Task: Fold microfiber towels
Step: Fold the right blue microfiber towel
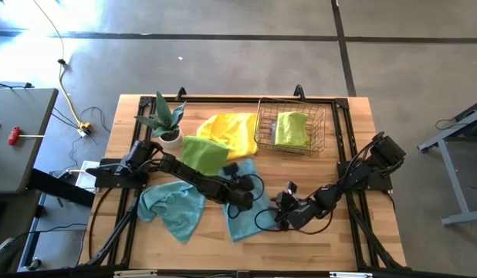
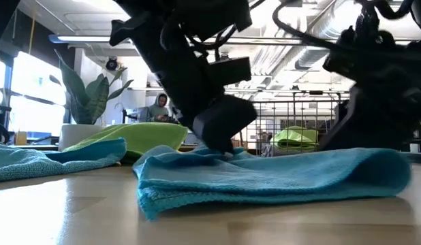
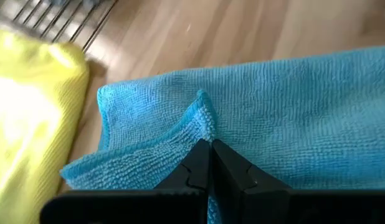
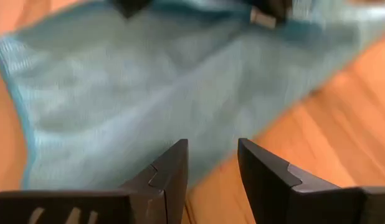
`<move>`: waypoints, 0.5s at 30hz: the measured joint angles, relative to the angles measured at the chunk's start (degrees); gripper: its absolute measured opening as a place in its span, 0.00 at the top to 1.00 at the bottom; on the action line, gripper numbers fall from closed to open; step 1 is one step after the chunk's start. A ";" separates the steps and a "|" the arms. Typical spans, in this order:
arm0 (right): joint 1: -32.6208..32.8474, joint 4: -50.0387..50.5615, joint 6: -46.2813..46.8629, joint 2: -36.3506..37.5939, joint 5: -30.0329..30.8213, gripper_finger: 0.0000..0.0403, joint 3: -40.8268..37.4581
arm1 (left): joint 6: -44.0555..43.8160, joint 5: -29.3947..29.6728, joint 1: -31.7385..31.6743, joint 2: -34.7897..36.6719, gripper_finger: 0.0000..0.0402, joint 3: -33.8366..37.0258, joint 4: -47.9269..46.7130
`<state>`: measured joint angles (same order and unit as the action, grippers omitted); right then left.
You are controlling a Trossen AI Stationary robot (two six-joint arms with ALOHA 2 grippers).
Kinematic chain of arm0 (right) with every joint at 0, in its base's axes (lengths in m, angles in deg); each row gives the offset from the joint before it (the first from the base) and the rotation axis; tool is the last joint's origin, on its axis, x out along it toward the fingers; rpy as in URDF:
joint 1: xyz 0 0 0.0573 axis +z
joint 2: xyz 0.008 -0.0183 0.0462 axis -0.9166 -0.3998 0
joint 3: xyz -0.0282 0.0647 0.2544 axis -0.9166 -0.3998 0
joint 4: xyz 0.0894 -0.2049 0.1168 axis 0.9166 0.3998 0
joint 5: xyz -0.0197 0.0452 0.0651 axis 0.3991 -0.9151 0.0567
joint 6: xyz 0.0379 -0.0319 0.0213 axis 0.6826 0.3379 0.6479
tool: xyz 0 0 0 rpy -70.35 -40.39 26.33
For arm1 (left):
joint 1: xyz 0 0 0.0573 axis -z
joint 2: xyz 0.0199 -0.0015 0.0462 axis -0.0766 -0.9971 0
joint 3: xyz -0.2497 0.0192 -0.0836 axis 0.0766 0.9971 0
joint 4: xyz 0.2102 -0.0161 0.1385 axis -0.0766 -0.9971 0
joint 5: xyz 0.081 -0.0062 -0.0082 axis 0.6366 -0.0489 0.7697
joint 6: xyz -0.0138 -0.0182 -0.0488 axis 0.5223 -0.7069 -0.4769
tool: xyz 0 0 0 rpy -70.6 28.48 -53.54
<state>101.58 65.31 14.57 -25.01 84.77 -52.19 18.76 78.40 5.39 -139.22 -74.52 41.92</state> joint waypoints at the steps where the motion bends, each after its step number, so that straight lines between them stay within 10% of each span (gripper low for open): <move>1: -0.20 -1.08 -0.75 0.08 0.76 0.67 0.00 | 0.80 -0.49 0.00 0.00 0.99 0.00 0.98; 15: -6.51 -8.64 -2.81 -4.22 -2.87 0.67 0.02 | 5.60 -11.76 0.09 -0.02 0.99 -0.02 9.14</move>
<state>95.07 56.67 11.76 -29.22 81.90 -52.17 24.36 66.65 5.48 -139.24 -74.54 51.06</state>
